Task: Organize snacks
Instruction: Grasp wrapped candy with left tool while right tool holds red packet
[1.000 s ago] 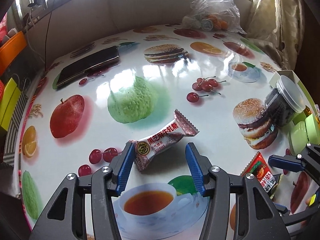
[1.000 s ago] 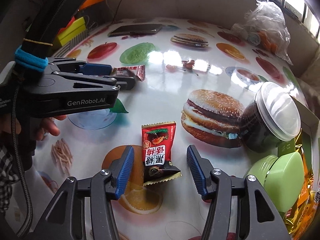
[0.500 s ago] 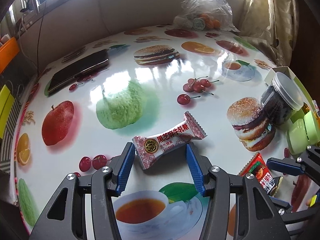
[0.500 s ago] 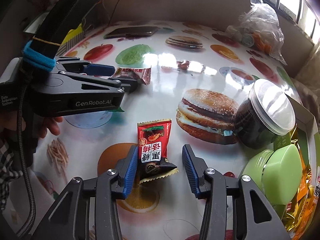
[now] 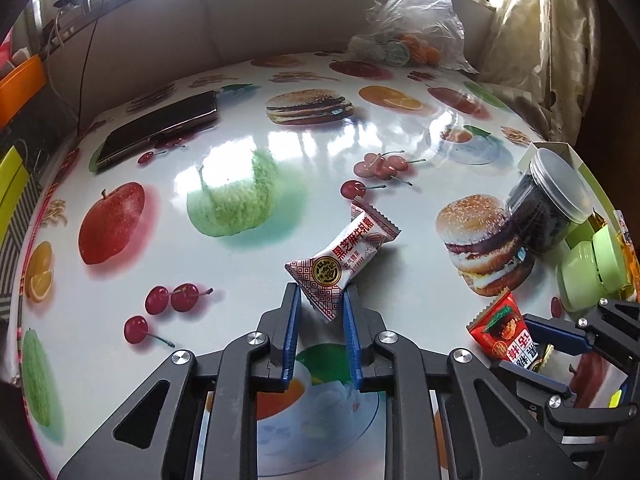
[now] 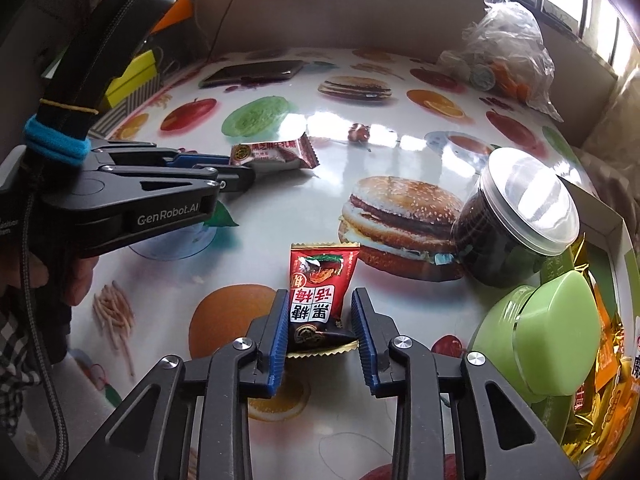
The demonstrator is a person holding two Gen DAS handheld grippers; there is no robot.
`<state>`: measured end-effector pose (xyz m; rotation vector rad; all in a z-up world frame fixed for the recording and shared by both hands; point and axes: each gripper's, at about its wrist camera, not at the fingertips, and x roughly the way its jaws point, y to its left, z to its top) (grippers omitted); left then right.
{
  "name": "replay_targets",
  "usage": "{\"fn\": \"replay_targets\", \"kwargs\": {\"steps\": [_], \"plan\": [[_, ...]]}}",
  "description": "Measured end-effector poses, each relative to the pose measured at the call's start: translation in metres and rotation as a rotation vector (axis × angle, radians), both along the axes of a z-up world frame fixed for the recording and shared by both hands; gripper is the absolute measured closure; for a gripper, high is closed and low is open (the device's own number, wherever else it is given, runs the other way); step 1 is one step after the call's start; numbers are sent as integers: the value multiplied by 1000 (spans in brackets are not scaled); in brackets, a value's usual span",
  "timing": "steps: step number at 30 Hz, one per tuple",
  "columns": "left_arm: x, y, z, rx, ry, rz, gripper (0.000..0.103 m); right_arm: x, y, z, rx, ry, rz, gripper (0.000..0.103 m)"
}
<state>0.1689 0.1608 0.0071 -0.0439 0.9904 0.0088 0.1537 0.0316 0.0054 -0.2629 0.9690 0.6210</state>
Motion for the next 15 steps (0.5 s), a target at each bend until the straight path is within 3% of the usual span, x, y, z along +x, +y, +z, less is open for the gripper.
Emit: {"fn": "replay_targets", "kwargs": {"steps": [15], "plan": [[-41,-9,7,-68,-25,29,82,-10,-4,9,30,-24,-8,75]]}}
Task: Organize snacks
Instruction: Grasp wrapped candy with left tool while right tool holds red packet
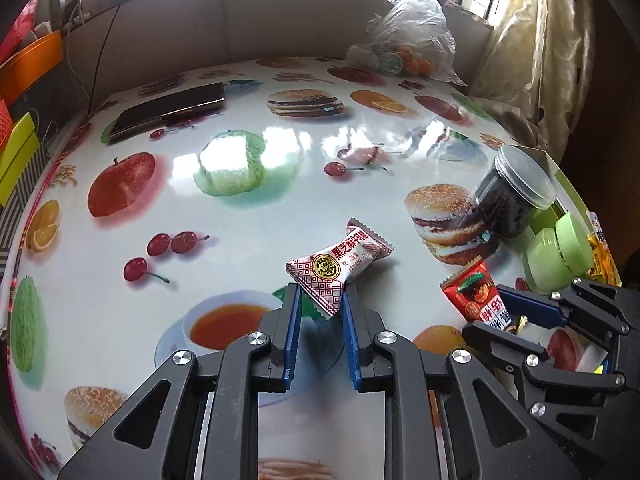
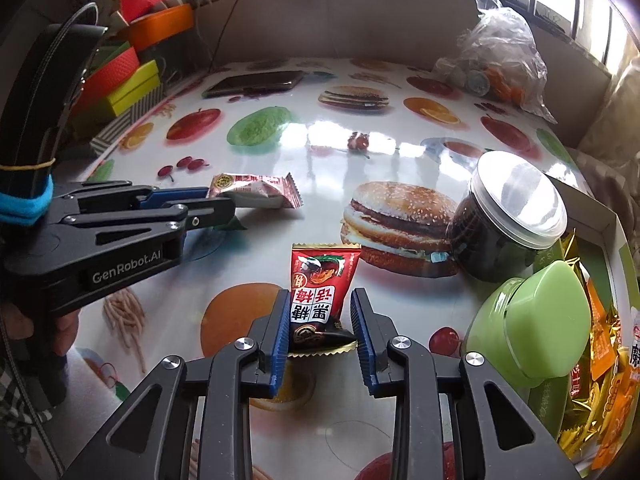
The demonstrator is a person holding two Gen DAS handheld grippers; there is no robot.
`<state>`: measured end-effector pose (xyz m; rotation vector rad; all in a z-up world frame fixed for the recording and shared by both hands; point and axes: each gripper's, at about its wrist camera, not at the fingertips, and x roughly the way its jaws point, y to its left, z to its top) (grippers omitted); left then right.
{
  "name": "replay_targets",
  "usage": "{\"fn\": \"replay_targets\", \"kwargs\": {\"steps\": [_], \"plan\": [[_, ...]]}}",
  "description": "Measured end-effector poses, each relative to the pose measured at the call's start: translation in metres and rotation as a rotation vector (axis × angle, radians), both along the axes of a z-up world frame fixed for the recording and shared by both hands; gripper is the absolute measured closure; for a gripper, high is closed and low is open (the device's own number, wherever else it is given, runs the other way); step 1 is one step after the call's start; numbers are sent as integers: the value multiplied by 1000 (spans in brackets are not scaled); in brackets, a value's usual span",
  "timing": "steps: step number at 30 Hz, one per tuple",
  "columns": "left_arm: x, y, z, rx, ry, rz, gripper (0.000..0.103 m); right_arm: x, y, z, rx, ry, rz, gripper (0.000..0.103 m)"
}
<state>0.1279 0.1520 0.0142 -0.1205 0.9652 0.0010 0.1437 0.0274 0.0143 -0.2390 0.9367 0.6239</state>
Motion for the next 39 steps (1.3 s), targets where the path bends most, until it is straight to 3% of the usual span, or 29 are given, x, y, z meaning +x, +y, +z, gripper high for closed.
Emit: {"fn": "replay_targets", "kwargs": {"steps": [16,21,22,25,29,39], "plan": [[-36,-8,6,-32,-13,2,84,-17,-10,10,24,-26,3,75],[-41,-12,2,21,6,-7,83,-18,-13,10,25,-22,0,75],[-39,-11,3,33,10,-7,80,-18,-13,9,25,-20,-2,75],[-36,-7,11,67,-20,8,46,-18,-14,10,27,-21,-2,75],[-27,-10,20,76,-47,-43,44,-17,-15,9,27,-15,-9,75],[2,-32,-4,125,18,-146,44,-15,-17,7,27,0,-20,75]]}}
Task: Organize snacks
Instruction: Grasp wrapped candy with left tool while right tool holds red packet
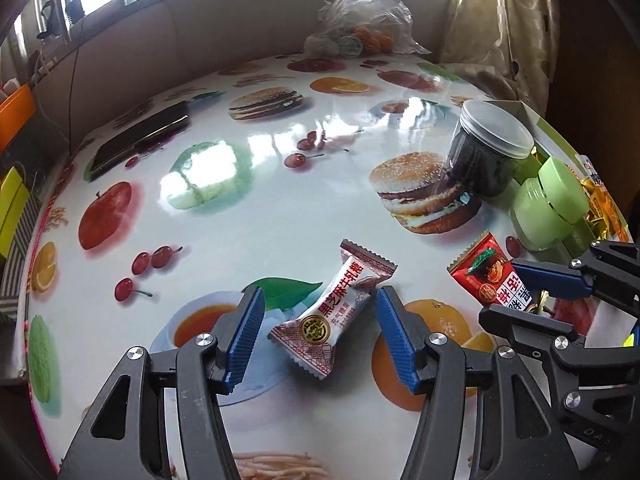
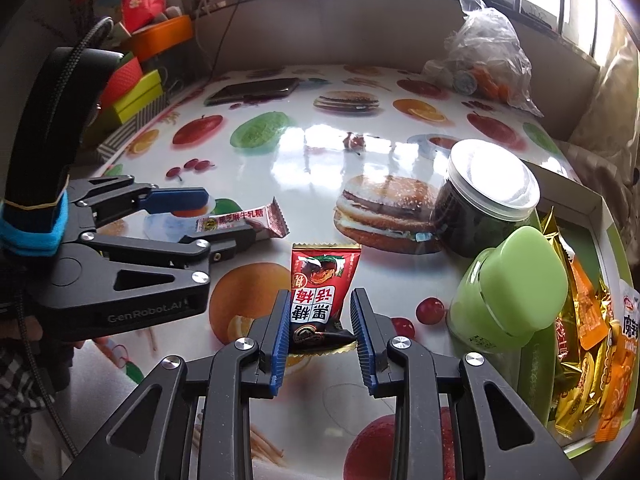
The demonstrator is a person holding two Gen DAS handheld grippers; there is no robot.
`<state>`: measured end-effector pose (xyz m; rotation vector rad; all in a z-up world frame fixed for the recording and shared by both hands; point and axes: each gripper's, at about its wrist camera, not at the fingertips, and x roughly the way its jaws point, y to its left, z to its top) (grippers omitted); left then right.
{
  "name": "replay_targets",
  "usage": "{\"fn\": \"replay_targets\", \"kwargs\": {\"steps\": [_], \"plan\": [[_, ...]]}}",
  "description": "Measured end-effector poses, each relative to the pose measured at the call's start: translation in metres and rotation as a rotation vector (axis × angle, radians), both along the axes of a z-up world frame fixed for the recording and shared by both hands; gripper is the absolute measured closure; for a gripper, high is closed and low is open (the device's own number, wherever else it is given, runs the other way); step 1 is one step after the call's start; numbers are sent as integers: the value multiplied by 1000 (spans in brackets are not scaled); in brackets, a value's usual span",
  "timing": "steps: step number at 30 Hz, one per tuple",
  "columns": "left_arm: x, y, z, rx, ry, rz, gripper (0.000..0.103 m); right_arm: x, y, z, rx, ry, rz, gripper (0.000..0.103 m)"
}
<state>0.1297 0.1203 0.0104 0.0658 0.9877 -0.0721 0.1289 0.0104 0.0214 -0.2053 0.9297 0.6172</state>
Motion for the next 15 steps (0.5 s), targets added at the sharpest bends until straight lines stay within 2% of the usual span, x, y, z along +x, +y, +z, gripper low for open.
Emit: {"fn": "replay_targets", "kwargs": {"steps": [7,13,15], "plan": [[6,-5,-3,3,5,2,45,0,-1,1,3,-4,0,75],[5,-5,-2,-4,6,11,77,0,-4,3,6,-9,-3,75],[3,-5,-1,-2,6,18,80,-1,-4,5,8,-14,-5,75]]}}
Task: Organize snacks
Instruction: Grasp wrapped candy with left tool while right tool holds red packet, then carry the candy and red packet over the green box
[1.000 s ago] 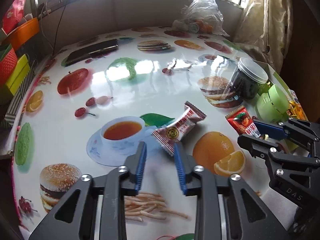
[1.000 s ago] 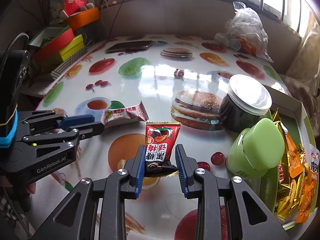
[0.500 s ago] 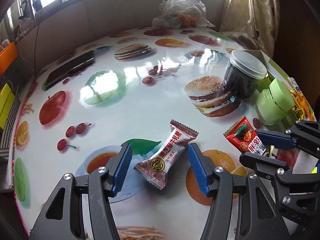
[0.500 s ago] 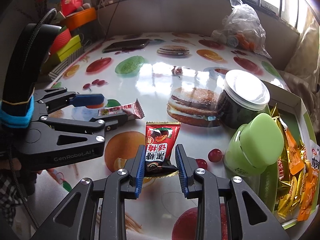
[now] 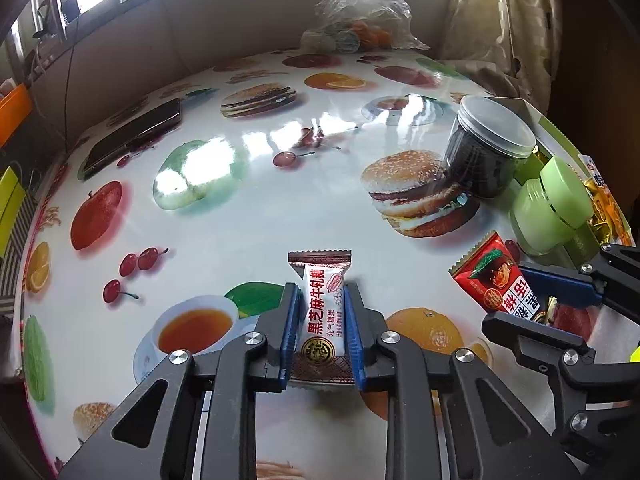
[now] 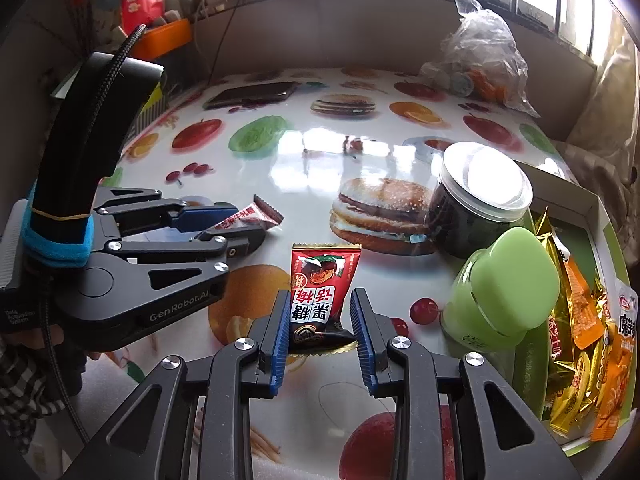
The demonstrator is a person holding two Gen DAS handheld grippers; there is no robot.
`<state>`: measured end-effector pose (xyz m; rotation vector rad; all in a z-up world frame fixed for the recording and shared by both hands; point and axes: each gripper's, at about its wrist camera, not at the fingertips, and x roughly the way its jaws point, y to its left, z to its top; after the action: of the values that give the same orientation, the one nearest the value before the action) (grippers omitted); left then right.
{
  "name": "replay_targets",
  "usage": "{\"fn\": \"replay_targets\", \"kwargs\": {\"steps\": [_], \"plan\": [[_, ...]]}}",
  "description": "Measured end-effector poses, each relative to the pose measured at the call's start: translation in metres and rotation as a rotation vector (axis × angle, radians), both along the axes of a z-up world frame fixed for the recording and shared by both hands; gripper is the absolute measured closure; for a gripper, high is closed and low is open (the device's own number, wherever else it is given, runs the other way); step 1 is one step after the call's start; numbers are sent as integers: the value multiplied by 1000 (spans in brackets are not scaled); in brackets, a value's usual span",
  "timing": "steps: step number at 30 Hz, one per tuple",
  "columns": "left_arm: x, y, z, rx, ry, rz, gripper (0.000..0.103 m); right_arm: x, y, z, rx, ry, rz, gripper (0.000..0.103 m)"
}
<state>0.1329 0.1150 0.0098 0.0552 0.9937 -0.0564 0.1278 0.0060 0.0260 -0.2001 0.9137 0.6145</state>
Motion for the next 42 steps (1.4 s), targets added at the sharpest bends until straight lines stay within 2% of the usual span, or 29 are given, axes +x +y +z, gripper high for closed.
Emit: {"fn": "replay_targets", "kwargs": {"steps": [9,22,28,42], "plan": [[-15,0,18,-13,-42,12,82,-11,-5,11,14,-30,-10,75],[-37,-16,63,-28,-139,16,82,-26,-23,42,54,-94,-25,75],[-39,-30,80,-38,-174,1,82,-29,-41,57,78,-126,-53,75],[-25,-77,97,-79,-204,-65,82,-25,-99,75,99,-167,-179,75]]}}
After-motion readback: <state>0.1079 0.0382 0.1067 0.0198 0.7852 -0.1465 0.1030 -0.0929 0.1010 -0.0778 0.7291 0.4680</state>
